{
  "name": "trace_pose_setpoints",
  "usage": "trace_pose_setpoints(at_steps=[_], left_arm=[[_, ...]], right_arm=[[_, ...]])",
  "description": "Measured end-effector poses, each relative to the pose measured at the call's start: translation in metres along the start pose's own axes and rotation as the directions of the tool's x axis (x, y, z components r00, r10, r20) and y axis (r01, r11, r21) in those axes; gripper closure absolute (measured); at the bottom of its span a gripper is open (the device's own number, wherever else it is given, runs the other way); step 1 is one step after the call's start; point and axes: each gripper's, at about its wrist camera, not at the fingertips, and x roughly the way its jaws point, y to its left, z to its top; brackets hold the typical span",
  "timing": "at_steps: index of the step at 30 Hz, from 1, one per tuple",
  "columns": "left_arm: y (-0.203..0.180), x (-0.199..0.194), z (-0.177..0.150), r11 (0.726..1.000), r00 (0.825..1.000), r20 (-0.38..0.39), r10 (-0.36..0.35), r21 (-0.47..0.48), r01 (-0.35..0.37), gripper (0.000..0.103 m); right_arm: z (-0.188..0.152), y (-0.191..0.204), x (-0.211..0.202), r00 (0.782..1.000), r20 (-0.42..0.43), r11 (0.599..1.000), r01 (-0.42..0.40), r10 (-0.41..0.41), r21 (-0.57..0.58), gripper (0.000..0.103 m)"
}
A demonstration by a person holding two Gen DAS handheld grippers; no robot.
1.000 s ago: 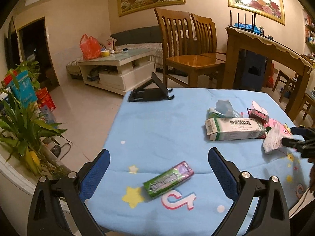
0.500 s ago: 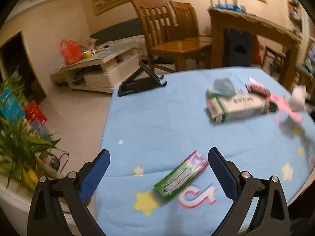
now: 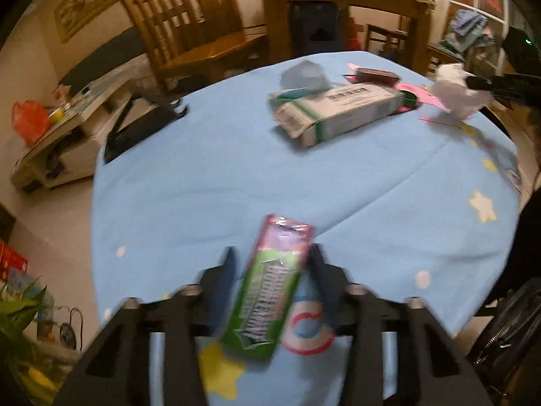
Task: Collect trash
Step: 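Grasp the white tissue with the right tool while the left tool grasps the gum pack, then carry tissue and gum pack over the bin and open both tools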
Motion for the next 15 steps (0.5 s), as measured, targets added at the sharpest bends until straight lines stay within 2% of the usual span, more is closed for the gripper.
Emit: trace_pose_setpoints(at_steps=[3,5,8,11,15], left_arm=[[-0.008,-0.001,-0.002,0.999,0.999,0.010,0.039,-0.008,-0.039,0.069],[-0.011,-0.003,-0.003,0.997,0.999,0.007,0.053,-0.054,-0.053,0.070],[-0.013,-0.005,0.003,0.991,1.000,0.002,0.014,-0.136,-0.013,0.071],[-0.025,-0.010,0.019,0.983,0.999,0.030,0.015,-0.182,-0.010,0.073],[-0.048,-0.018,0.060,0.967,0.996,0.087,-0.014,-0.252,0.035,0.073]], right_arm=[[0.000,0.000,0.000,1.000,0.001,1.000,0.000,0.000,0.001,0.101],[0.000,0.000,0.000,1.000,0.002,1.000,-0.005,0.005,-0.001,0.101],[0.000,0.000,0.000,1.000,0.010,1.000,-0.005,0.005,-0.007,0.101],[0.000,0.000,-0.003,1.000,0.026,1.000,-0.006,0.006,-0.006,0.101],[0.001,0.000,-0.009,0.999,0.047,1.000,0.006,-0.006,-0.019,0.101]])
